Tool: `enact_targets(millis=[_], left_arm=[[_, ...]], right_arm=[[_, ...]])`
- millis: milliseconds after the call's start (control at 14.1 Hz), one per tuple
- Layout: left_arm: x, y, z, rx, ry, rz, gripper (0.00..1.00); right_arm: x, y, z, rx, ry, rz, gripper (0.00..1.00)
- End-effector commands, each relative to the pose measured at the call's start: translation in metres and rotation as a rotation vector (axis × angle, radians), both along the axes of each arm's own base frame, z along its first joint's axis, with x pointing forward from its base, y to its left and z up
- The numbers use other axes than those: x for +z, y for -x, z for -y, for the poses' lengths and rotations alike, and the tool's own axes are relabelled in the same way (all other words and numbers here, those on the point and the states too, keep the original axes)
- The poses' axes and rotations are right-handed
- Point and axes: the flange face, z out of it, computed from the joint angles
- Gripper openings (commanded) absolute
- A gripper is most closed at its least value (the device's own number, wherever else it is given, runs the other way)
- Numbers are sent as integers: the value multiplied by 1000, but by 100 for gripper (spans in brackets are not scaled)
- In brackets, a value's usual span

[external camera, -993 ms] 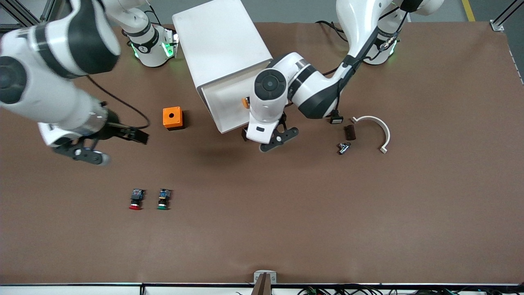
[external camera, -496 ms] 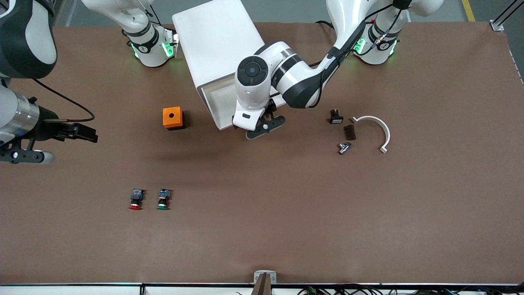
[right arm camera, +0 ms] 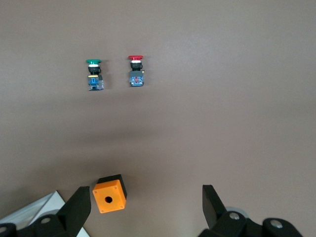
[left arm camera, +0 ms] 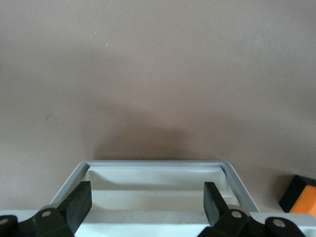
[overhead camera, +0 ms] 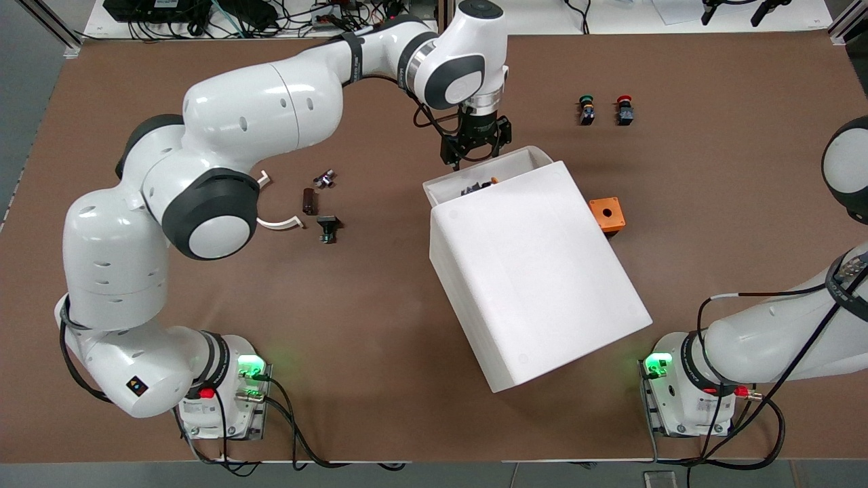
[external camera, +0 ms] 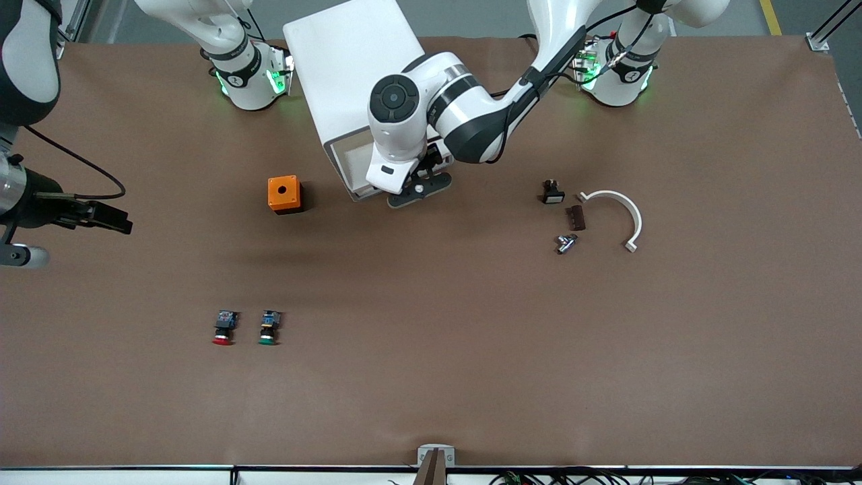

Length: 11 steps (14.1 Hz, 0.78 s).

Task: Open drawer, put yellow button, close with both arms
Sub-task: 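Push the drawer shut with the left gripper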

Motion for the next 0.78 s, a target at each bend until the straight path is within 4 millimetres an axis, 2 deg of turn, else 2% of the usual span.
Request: enact_targets(millis=[0,142,426,709], left_arm=[[4,22,8,4,15,-58,100],[0,28,12,8,26,-89,100],[-4,41,19,27,56,-162,100],[-11,49,21,65,88,-250,100]], right_arm=[[6,4,33,41,-6,-1,100],[7,7,53,42,-11,1,100],[6,7,58,51,-9,1,100],[25,5,61,42,-2,41,100]])
